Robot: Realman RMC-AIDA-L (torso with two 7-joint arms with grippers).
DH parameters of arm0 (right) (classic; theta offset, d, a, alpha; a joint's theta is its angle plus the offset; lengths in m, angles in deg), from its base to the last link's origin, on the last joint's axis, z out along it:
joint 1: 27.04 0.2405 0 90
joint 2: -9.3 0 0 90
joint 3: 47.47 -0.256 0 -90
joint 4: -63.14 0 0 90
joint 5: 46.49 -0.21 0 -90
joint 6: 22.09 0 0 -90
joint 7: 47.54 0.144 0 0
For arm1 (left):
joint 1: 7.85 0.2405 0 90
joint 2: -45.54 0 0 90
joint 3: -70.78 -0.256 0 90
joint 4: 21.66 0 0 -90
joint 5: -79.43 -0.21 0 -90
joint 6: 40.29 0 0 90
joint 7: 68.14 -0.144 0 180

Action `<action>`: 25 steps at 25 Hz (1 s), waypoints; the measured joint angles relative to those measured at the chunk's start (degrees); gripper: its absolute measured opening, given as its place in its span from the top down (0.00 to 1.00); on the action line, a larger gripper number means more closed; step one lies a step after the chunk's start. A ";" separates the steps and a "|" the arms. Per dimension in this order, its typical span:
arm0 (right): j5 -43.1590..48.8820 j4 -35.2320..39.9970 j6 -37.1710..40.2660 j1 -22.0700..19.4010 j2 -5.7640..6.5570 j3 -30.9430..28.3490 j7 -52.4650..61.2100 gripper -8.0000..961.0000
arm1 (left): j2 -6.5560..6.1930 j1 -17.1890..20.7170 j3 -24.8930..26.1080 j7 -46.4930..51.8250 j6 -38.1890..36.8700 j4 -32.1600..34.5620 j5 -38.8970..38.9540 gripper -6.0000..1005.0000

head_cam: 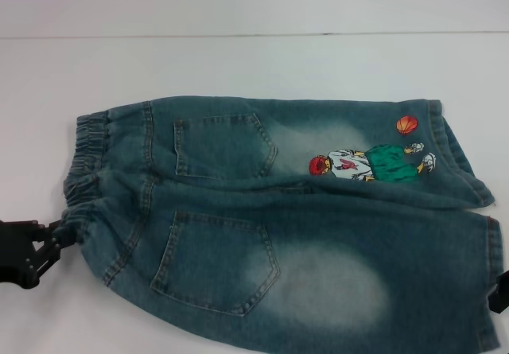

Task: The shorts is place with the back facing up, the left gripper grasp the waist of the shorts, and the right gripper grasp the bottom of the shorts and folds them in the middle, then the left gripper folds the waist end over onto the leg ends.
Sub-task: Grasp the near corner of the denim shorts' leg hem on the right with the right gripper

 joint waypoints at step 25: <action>-0.32 -1.69 -0.12 -0.48 -0.44 5.80 3.04 0.03 | -0.01 0.06 -0.01 -0.62 0.67 -0.78 0.01 0.88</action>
